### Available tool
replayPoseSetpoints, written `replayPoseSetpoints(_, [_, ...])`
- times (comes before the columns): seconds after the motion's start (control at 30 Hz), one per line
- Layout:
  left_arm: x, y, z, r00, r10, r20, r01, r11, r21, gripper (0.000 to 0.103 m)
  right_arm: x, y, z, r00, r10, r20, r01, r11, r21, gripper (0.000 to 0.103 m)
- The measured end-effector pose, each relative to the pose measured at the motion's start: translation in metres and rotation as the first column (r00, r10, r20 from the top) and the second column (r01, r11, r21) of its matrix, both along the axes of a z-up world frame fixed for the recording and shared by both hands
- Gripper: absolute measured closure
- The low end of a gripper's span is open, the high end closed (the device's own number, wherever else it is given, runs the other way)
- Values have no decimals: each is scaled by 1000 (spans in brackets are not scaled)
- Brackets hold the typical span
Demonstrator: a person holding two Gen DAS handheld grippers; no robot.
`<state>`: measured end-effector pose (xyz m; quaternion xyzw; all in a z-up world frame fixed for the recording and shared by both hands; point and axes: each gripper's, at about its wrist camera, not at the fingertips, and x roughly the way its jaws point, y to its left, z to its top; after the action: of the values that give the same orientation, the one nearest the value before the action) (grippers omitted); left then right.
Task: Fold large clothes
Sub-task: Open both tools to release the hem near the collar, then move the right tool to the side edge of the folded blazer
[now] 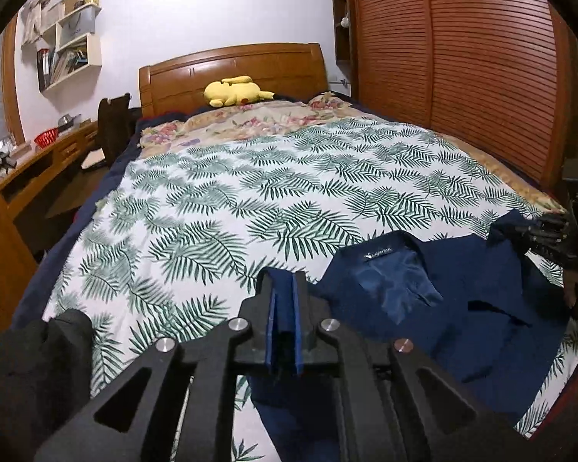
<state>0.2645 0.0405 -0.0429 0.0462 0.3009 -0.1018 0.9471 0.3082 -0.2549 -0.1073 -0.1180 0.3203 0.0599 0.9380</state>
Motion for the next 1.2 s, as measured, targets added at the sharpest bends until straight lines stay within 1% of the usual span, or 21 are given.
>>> replayPoseSetpoints(0.03, [0, 0, -2, 1000, -8, -6, 8, 1000, -3, 97, -1, 1, -4, 1000, 10, -23, -9, 999, 39, 89])
replayPoseSetpoints(0.07, [-1, 0, -3, 1000, -14, -7, 14, 1000, 0, 96, 0, 2, -7, 999, 11, -42, -9, 998, 56, 87])
replayPoseSetpoints(0.13, [-3, 2, -5, 1000, -12, -10, 12, 1000, 2, 94, -1, 8, -9, 999, 5, -48, -3, 999, 43, 84])
replayPoseSetpoints(0.2, [-6, 3, -6, 1000, -21, -14, 21, 1000, -9, 93, -5, 15, -9, 999, 10, -31, -10, 1000, 7, 79])
replayPoseSetpoints(0.23, [-9, 5, -4, 1000, -19, -9, 19, 1000, -14, 92, -7, 17, -7, 1000, 13, -27, -13, 1000, 0, 74])
replayPoseSetpoints(0.27, [-12, 6, -2, 1000, -17, -4, 17, 1000, -17, 91, -8, 18, -6, 999, 16, -28, -16, 1000, -1, 68])
replayPoseSetpoints(0.3, [-14, 7, -1, 1000, -17, -2, 17, 1000, -20, 90, -9, 19, -5, 999, 18, -29, -18, 1000, 0, 64])
replayPoseSetpoints(0.33, [-17, 8, 1, 1000, -16, 3, 16, 1000, -27, 89, -11, 21, -2, 999, 21, -31, -21, 1000, 6, 57])
replayPoseSetpoints(0.37, [-19, 9, 1, 1000, -14, 5, 14, 999, -32, 89, -14, 22, 0, 999, 23, -30, -23, 1000, 7, 54])
replayPoseSetpoints(0.43, [-25, 11, 1, 1000, -5, 7, 5, 999, -43, 88, -19, 23, 5, 999, 26, -26, -26, 1000, 3, 51])
replayPoseSetpoints(0.57, [-39, 13, -5, 999, 29, 17, -28, 999, -44, 88, -33, 28, 14, 999, 41, -24, -41, 999, -1, 48])
replayPoseSetpoints(0.77, [-55, 14, -12, 1000, 30, 5, -30, 999, -40, 88, -56, 41, 20, 997, 67, -35, -67, 998, -14, 45])
replayPoseSetpoints(1.03, [-68, 20, -27, 999, 33, -19, -33, 999, -16, 88, -81, 59, 17, 993, 99, -68, -100, 995, -25, 43])
replayPoseSetpoints(1.2, [-70, 27, -33, 999, 37, -33, -38, 999, -25, 88, -85, 65, 13, 990, 101, -97, -104, 994, -25, 42])
